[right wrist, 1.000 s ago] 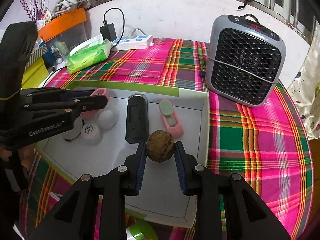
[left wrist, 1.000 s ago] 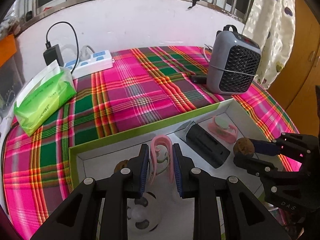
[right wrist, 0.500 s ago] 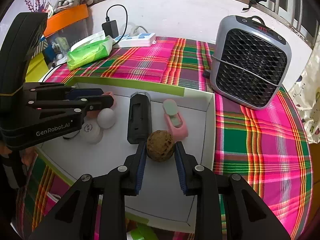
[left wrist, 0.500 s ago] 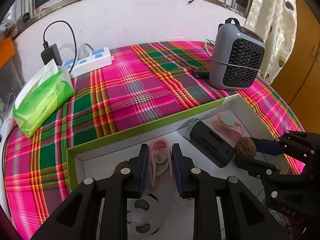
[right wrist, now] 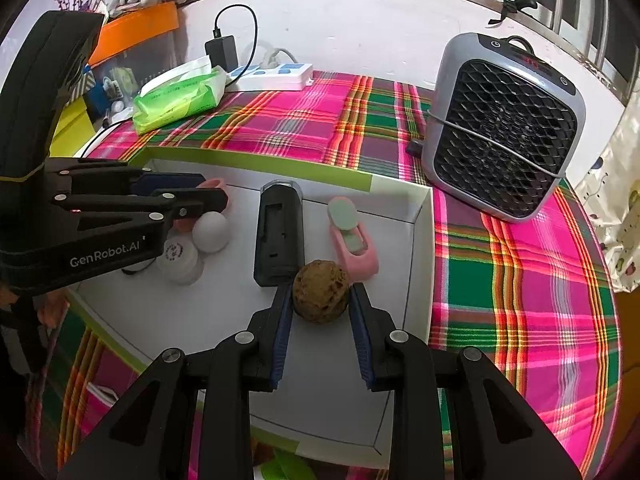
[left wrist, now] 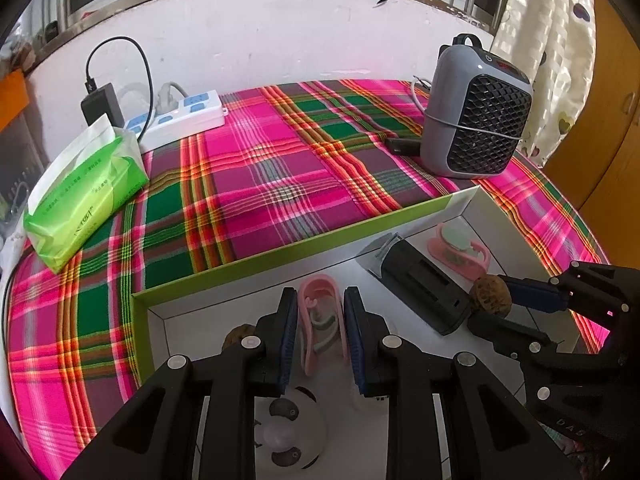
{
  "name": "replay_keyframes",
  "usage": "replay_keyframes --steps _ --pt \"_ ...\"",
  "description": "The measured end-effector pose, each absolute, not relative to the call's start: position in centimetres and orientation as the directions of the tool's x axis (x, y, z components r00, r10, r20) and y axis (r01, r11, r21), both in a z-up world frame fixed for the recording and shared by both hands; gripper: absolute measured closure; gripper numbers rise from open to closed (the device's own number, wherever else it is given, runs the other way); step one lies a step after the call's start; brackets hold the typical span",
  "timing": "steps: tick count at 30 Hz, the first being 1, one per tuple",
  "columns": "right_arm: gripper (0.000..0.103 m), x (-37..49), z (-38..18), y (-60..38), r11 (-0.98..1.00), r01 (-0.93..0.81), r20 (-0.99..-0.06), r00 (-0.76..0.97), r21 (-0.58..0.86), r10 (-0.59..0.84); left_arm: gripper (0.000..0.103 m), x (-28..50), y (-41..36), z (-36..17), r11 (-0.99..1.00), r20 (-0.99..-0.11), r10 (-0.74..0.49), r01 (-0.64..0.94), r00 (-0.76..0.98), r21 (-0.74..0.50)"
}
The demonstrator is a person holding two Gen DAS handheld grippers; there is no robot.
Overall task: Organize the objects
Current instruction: 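Lower and release the earhook into the white box while right tool releases the walnut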
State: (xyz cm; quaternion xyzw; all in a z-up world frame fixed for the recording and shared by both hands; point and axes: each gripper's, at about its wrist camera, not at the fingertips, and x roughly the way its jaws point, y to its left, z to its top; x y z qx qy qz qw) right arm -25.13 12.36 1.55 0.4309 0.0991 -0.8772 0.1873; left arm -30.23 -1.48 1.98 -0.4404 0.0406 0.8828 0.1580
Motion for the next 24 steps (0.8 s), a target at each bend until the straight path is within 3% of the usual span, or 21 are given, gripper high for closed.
replay_keyframes --steps 17,24 --pt "0.073 -25.01 1.55 12.51 -0.916 0.400 -0.790 -0.566 -0.013 -0.237 0.072 -30.14 -1.74 2.03 -0.953 -0.790 0.230 -0.296 -0.568 -0.065" --pt "0.064 -24.64 1.83 12.39 -0.918 0.395 -0.780 -0.580 -0.017 -0.235 0.071 -29.72 -2.03 2.54 -0.955 -0.780 0.231 -0.287 -0.582 -0.069"
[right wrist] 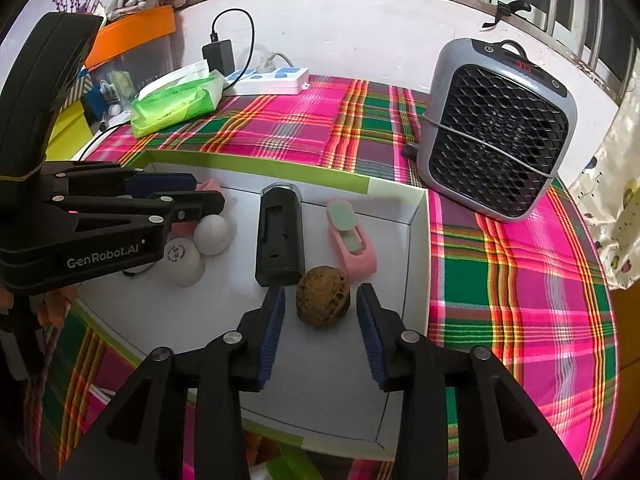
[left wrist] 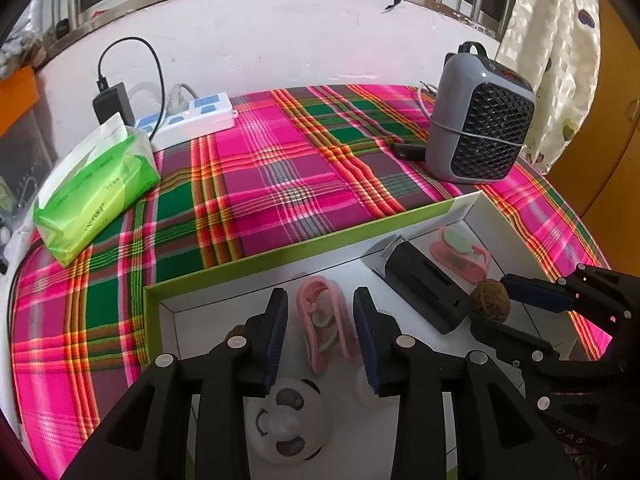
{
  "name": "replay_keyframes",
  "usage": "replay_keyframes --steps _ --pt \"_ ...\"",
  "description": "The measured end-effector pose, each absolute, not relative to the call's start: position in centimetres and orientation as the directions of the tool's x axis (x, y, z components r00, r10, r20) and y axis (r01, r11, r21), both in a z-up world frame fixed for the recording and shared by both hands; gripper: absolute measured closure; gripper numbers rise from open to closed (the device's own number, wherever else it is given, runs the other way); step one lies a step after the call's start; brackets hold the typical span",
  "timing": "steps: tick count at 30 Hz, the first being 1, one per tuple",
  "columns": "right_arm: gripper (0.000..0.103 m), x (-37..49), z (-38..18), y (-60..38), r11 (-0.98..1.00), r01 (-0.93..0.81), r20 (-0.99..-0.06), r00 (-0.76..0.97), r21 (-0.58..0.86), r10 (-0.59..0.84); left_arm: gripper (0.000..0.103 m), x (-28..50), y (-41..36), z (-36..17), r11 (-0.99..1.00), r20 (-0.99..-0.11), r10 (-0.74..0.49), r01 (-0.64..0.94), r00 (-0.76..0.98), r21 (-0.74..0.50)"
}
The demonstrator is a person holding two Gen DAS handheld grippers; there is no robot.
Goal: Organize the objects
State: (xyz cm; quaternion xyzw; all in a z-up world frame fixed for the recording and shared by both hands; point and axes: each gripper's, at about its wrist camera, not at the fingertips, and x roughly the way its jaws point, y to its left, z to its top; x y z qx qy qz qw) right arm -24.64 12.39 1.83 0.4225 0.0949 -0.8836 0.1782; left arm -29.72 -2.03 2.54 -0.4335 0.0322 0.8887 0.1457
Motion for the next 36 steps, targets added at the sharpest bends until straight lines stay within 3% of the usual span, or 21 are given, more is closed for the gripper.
replay_keyframes --steps 36 --pt "0.062 -17.8 4.8 14.0 -0.943 0.332 -0.702 -0.665 0.027 -0.254 0.071 -18.3 -2.6 6.3 -0.965 -0.684 0.213 -0.262 -0.697 -0.033"
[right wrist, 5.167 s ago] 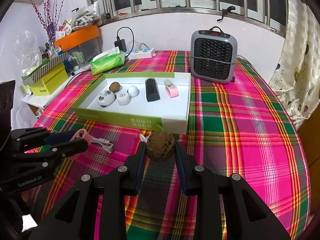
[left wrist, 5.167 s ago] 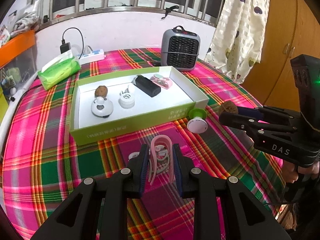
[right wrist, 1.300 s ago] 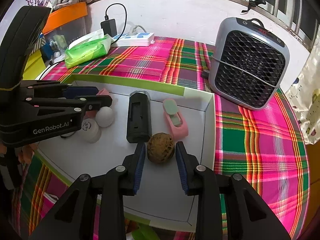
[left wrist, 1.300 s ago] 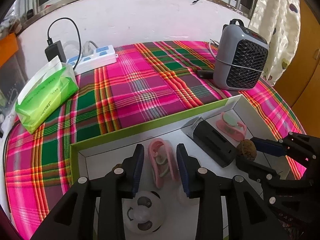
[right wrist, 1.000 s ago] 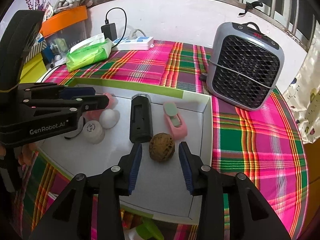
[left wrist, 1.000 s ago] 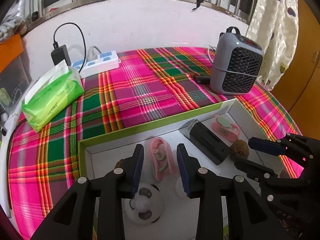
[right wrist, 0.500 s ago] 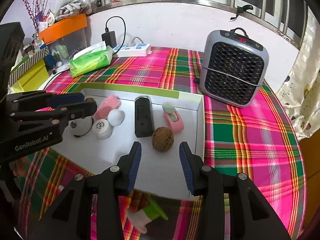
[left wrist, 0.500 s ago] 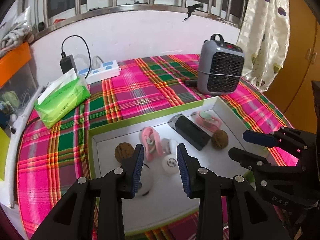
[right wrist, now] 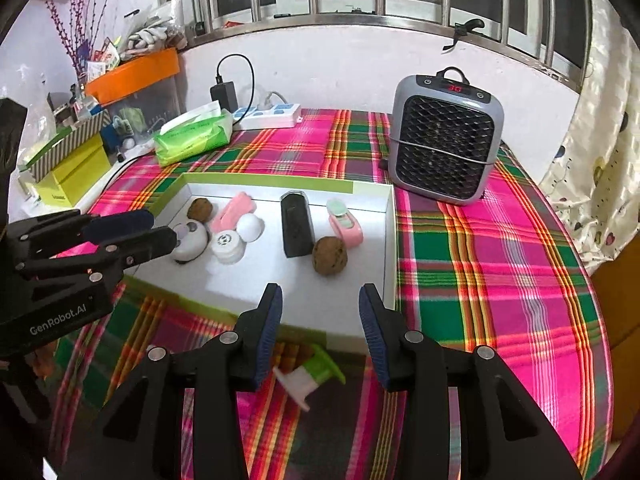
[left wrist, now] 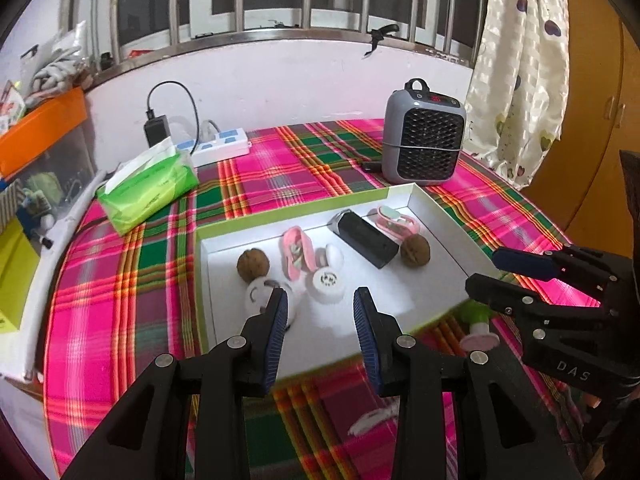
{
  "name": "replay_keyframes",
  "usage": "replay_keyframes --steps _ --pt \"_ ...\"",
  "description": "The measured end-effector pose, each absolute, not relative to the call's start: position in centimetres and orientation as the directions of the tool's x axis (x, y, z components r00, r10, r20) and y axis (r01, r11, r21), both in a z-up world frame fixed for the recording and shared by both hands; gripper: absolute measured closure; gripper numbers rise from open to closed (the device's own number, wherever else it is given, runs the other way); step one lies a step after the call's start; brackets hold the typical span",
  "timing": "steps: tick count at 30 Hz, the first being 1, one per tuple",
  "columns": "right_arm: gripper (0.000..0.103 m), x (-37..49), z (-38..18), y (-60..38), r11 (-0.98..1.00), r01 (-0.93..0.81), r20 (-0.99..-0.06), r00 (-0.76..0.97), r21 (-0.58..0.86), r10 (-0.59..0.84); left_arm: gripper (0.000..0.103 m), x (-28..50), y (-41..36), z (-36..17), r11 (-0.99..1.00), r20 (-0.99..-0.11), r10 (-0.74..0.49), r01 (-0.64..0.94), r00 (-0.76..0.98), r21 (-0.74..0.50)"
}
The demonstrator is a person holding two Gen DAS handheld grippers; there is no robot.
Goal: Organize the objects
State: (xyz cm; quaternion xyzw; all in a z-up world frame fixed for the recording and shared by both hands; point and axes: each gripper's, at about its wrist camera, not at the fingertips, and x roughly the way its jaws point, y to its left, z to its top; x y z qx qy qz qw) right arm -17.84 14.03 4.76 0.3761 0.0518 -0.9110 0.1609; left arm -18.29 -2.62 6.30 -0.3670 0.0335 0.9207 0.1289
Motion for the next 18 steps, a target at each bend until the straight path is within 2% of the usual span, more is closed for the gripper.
replay_keyframes --steps 14,18 --pt "0.061 -14.4 4.3 15.1 -0.947 0.319 -0.691 -0.676 0.036 -0.254 0.070 -14.5 -2.5 5.0 -0.961 -0.686 0.235 -0.273 -0.689 -0.055" --pt "0.055 -13.6 3.9 15.7 -0.949 0.312 -0.694 -0.671 0.054 -0.260 0.070 -13.9 -2.7 4.4 -0.956 -0.691 0.250 -0.284 -0.679 -0.067"
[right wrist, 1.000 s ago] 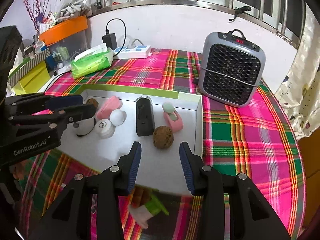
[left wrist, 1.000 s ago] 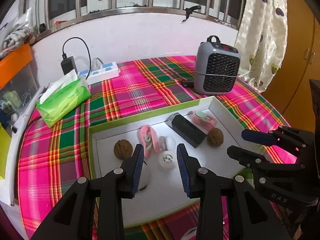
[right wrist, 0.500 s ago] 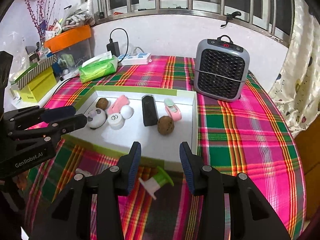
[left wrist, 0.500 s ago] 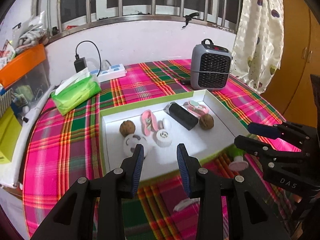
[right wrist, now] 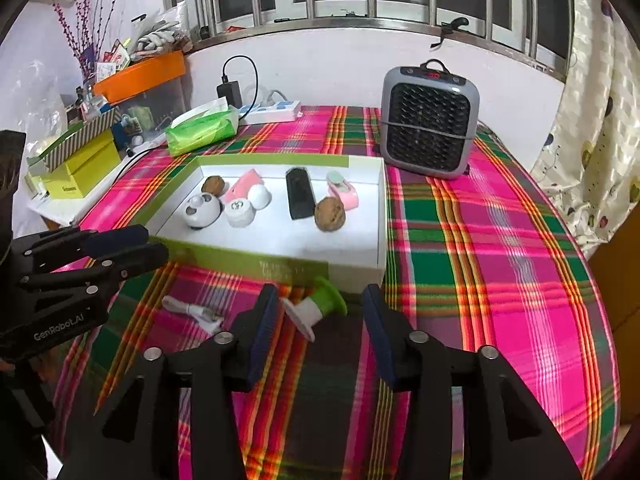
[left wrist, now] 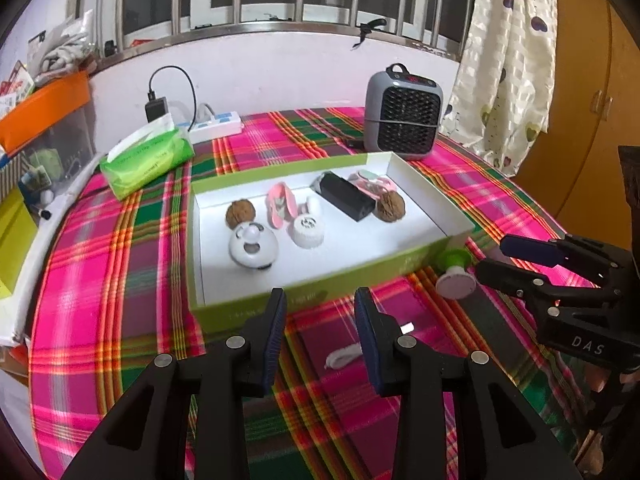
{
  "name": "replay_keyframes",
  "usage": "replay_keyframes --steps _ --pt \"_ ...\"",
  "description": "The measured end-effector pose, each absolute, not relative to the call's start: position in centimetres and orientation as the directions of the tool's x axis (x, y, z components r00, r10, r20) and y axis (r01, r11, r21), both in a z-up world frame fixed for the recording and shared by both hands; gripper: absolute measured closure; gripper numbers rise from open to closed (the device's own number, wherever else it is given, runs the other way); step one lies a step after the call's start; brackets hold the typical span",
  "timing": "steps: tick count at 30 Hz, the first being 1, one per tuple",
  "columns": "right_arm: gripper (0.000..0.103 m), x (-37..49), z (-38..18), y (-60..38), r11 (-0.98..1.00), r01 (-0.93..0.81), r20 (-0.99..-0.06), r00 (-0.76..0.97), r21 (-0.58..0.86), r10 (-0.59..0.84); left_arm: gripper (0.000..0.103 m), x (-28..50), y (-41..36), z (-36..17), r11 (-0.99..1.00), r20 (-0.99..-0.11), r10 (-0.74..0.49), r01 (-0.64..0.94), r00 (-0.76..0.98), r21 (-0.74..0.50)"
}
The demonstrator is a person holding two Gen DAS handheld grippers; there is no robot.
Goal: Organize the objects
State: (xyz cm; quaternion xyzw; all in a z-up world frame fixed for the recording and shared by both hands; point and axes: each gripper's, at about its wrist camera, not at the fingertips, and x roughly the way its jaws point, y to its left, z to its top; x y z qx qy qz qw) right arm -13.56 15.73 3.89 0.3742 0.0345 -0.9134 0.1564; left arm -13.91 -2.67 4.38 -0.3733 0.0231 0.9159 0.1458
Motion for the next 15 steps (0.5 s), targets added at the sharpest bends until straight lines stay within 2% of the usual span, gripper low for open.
replay_keyframes --steps 10,15 --pt "0.055 -12.5 2.8 17.0 -0.953 0.291 -0.709 -0.654 0.086 -0.264 0.066 -13.4 -2.8 2.7 -0.934 -0.708 0.323 -0.333 -0.627 -0.132" --pt "0.055 -12.1 2.6 17.4 -0.954 0.285 -0.713 -0.649 0.097 -0.267 0.065 -13.1 -1.5 2.5 -0.919 -0.705 0.341 -0.380 -0.622 -0.109"
